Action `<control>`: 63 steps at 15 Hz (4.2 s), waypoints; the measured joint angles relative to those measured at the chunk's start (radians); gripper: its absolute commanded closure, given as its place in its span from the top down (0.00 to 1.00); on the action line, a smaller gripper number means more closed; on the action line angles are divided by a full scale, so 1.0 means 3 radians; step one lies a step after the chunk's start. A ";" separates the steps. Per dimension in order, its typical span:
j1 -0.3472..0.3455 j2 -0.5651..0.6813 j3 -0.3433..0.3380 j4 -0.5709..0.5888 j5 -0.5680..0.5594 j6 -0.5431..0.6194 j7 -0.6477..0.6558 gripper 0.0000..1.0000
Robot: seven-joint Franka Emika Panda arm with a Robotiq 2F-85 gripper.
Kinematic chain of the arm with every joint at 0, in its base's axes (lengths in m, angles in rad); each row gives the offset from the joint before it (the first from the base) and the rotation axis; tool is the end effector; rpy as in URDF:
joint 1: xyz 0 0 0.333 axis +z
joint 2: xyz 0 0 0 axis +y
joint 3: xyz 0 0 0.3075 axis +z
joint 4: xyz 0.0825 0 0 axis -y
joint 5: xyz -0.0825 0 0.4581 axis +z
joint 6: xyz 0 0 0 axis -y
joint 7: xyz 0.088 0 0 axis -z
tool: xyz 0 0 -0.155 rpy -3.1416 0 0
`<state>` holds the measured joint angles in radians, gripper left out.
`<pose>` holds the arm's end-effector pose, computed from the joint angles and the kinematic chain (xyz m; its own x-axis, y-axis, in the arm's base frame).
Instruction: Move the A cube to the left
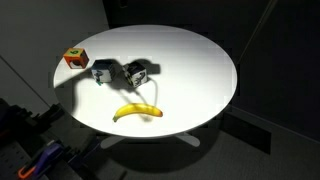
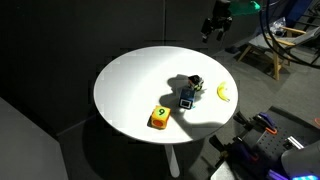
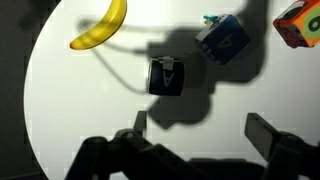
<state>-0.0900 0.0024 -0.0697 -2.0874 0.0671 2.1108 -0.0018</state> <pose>0.6064 -0.0917 0.3318 0.9814 -0.1912 0.0201 -0.1897 -0.9801 -0.0580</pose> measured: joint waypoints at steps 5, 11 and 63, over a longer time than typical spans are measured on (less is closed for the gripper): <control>-0.0005 0.0209 -0.0028 -0.0002 0.0051 0.0068 -0.0044 1.00; -0.0005 0.0491 -0.0033 -0.0003 0.0101 0.0417 -0.0221 1.00; 0.0061 0.2074 0.0036 0.0640 -0.0194 0.0974 -0.0062 1.00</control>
<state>-0.0716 0.6247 -0.0590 -1.8953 0.0089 2.4031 -0.0203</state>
